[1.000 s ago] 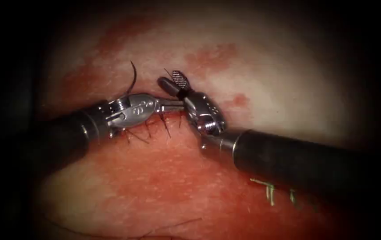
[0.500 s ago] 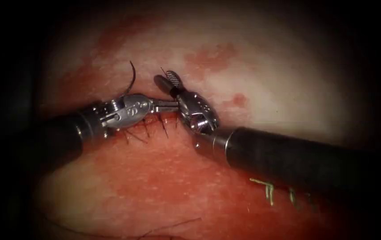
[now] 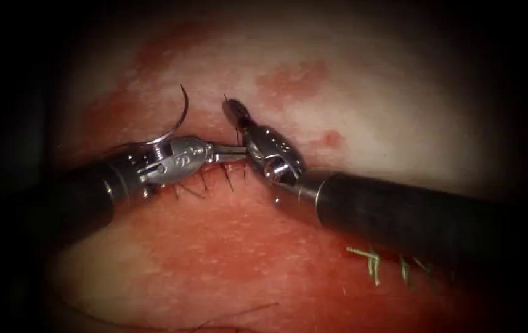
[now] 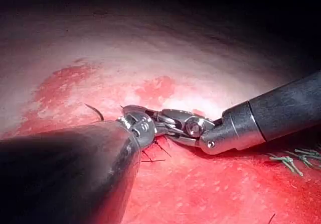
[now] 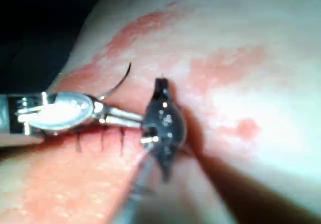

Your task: Wound Closure

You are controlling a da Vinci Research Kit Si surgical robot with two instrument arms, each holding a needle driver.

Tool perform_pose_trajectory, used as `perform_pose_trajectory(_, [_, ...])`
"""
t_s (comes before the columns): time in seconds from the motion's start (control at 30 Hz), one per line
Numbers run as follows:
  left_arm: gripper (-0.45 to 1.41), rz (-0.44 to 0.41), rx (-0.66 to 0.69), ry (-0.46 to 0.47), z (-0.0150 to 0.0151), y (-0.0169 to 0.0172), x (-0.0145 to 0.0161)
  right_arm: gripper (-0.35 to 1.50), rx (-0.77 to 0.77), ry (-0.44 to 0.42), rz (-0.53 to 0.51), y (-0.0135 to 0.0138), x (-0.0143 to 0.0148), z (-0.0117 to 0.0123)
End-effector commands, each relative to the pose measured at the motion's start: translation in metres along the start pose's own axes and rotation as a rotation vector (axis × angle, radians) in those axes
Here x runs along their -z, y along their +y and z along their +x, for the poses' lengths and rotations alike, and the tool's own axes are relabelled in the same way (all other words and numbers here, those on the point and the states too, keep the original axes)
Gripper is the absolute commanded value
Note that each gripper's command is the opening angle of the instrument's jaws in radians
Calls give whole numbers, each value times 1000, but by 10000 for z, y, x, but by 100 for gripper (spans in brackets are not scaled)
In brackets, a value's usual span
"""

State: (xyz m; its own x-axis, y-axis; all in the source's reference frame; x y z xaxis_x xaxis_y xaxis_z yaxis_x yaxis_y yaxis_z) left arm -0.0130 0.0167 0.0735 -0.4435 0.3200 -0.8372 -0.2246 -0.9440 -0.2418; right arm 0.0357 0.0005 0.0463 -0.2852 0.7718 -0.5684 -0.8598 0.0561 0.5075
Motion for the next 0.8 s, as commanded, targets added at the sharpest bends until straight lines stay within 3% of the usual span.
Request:
perform_pose_trajectory(0.03, [-45, 1, 0, 0, -1, -5, -5, -35, 21, 3, 6, -7, 1, -1])
perform_pose_trajectory(0.3, [-45, 21, 1, -26, -11, -10, 14, -35, 56, 24, 28, -20, 48, 9])
perform_pose_trajectory(0.8, [-45, 31, 16, -47, -12, -30, 23, -35, 72, 26, 45, -30, 93, 6])
